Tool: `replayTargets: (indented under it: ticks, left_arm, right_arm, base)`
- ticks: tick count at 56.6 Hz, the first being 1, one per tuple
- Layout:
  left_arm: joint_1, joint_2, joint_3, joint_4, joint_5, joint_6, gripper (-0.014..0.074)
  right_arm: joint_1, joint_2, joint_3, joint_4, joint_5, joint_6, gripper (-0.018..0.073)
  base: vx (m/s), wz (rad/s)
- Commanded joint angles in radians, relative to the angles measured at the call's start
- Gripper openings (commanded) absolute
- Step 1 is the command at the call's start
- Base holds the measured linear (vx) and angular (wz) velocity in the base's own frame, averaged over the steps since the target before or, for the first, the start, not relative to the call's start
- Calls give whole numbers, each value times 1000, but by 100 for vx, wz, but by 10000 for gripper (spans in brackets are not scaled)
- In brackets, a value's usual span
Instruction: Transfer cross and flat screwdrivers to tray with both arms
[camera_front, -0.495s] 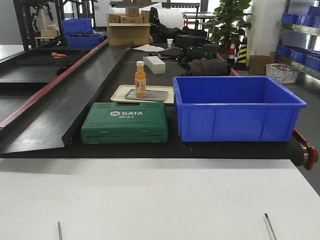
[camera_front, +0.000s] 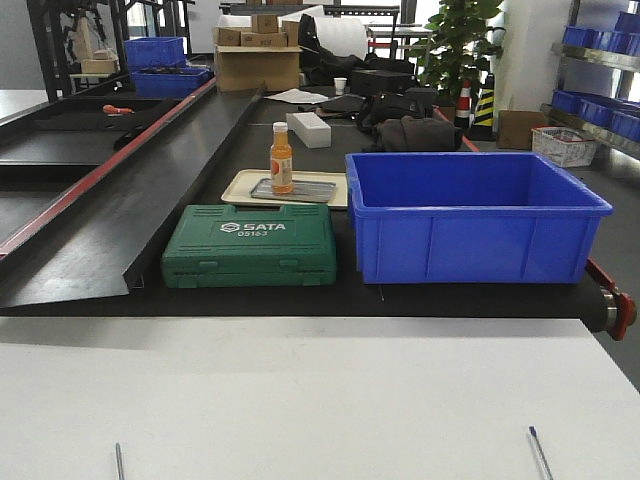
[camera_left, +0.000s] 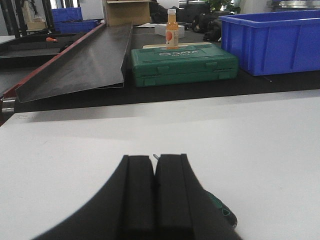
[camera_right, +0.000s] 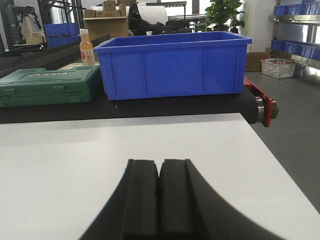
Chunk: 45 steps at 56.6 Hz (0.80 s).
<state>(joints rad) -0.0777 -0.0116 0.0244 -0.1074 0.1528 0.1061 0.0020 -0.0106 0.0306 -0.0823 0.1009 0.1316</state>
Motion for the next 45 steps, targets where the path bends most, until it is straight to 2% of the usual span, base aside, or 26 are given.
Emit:
replayTargets:
  ticks: [1,23,29,35,39,45]
  left_arm:
    - [1,8,-27,-2,-83,-4,3]
    - [1,8,-29,-2,-112,-4,3]
    - [1,8,-33,-2,-204,-4,3]
    - [1,8,-34,-2,-350,-7,3]
    - [1,8,-57,-3,-430,-27,3]
    - [1,40,-187,-3,-375,-32,3]
  right_arm:
    - [-4,-6,7,-10,-80,0,-8]
    - [-4,-6,7,-10,-125,0,-8]
    - [-4,-6,6,-10,-244,-8,-8]
    - [-4,-6,-12,-10,-351,-8,-8]
    - [-4,-5,-73,-10,-332,-10,-8]
    - [-4,41,-258,-10,-222,-39,-8]
  base:
    - [0,0]
    - [0,0]
    - [0,0]
    - [0,0]
    - [0,0]
    - [0,0]
